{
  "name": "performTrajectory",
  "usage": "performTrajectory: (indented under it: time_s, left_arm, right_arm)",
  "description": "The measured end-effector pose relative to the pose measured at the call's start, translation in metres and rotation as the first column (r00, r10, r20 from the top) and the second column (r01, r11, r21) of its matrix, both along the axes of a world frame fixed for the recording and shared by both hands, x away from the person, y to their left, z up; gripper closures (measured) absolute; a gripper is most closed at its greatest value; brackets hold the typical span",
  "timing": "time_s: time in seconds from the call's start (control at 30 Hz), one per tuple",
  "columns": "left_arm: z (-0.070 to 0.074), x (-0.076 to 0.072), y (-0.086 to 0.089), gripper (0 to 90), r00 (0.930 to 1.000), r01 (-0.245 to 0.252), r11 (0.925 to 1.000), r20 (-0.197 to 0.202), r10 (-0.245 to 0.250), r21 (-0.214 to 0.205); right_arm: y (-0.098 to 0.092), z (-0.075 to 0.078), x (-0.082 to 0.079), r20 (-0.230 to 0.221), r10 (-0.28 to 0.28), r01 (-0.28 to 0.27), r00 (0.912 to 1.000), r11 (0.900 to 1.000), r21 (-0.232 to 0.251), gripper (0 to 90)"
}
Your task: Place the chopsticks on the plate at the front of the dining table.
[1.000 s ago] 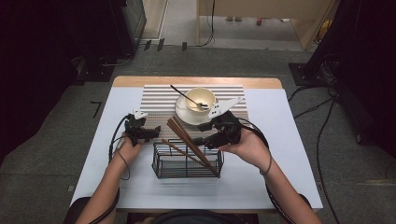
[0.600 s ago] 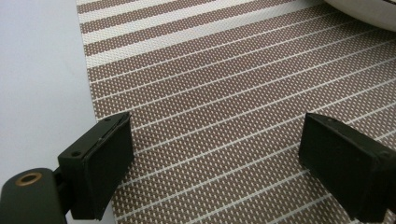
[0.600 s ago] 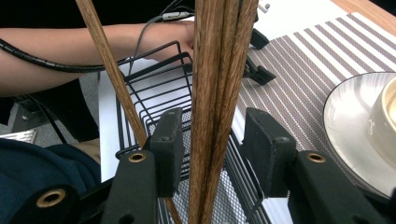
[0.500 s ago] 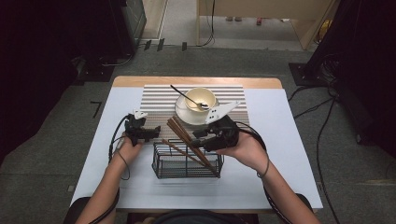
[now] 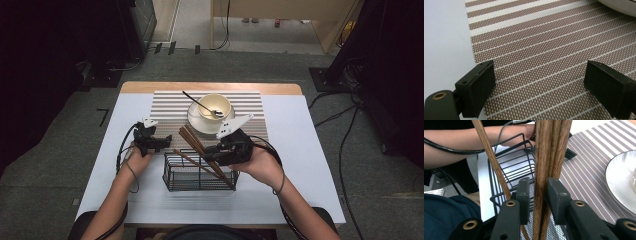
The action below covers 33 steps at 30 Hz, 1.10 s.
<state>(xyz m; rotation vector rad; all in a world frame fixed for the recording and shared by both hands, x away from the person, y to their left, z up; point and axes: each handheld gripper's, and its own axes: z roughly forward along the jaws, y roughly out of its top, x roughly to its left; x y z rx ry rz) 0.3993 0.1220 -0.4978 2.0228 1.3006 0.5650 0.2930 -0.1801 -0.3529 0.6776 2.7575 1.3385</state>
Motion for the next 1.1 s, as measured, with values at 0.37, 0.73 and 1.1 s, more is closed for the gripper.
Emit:
performTrajectory:
  time_s: [0.37,0.73,1.1]
  left_arm:
    - [0.0,0.0,0.0,10.2,1.0,0.0,1.0,0.001,0.0,0.0]
    - [0.0,0.0,0.0,10.2,1.0,0.0,1.0,0.001,0.0,0.0]
    - [0.0,0.0,0.0,10.2,1.0,0.0,1.0,0.0,0.0,-0.001]
  right_arm:
    - [-0.001,-0.008,-0.003,0.005,-0.007,0.007,1.0,0.9998,-0.017,76.0]
    - [-0.001,-0.013,-0.008,0.022,-0.017,0.017,0.9996,0.9995,-0.025,81.1]
    - [-0.002,-0.013,-0.008,0.019,-0.029,0.029,0.9994,0.9995,-0.01,85.1]
